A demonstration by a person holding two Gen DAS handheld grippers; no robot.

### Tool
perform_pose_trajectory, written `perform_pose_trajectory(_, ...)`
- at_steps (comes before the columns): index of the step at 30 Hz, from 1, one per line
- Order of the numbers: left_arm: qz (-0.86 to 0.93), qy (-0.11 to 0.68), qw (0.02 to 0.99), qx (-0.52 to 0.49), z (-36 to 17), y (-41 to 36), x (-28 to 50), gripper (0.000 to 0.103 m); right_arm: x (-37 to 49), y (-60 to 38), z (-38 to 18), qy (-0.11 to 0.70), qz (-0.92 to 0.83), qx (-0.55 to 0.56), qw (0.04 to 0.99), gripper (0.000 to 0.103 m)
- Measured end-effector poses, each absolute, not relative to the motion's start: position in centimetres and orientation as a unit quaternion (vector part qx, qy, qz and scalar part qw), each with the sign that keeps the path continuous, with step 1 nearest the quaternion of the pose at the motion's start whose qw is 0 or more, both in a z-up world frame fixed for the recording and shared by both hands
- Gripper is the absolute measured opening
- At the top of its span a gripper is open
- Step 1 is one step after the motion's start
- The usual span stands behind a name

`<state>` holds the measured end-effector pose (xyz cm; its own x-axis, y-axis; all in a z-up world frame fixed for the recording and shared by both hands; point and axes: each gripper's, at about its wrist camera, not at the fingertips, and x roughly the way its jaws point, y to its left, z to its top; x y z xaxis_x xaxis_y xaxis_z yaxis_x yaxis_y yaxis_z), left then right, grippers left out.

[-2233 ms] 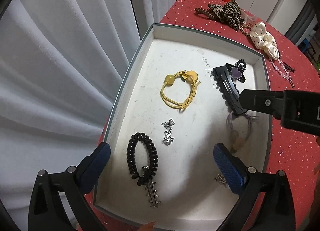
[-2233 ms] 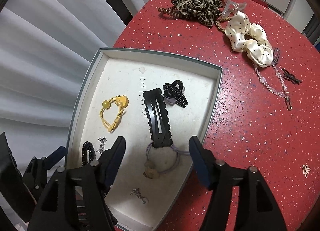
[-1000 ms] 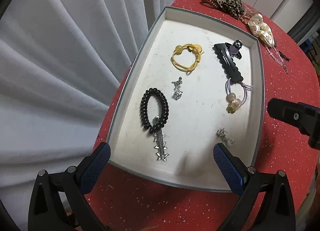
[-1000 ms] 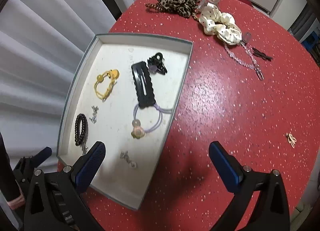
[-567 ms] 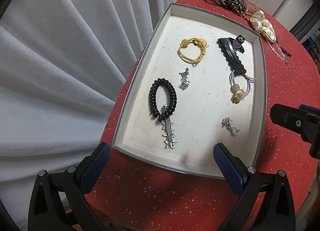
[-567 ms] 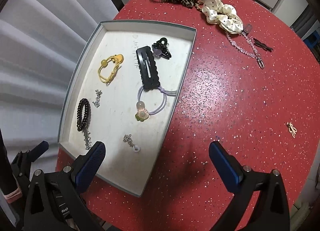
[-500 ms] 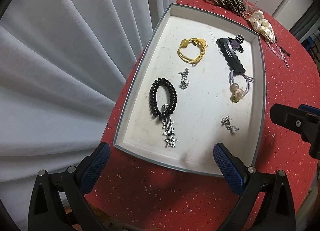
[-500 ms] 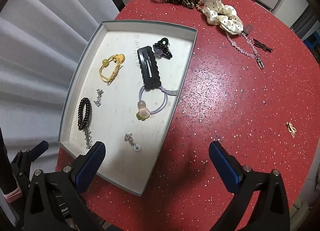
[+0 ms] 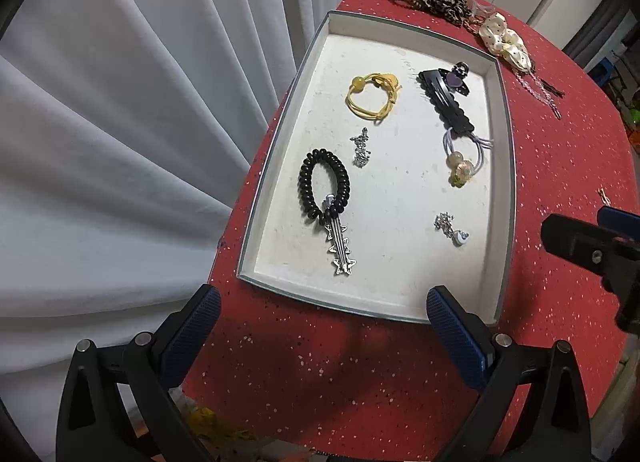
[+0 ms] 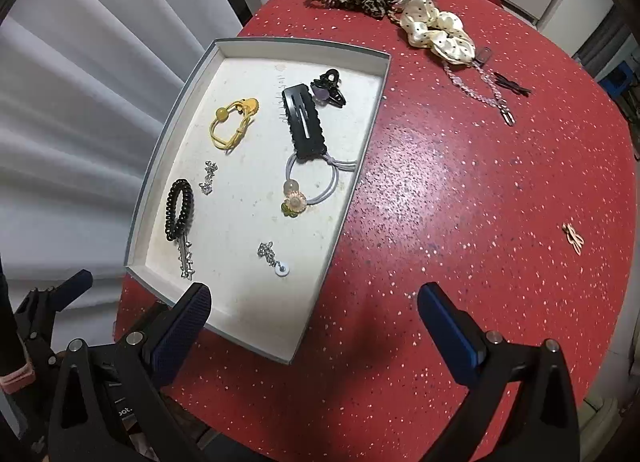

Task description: Organize jewelry

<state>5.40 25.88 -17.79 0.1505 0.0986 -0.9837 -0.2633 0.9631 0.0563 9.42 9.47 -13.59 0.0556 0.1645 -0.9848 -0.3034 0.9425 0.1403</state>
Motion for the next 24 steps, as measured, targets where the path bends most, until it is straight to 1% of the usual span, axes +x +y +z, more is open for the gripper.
perform_pose_trajectory(12,0.110,0.619,0.776,-0.053,-15.1,26.0,4.2,0.103,8.1,9.2,-10.6,0.639,0.143,-0.033,0.755,0.103)
perform_pose_trajectory(24,0.165,0.553,0.813,-0.076,-8.5,26.7,2.3,0.103,6.0,9.2,-5.0,0.576,0.159,-0.063,0.799,0.103)
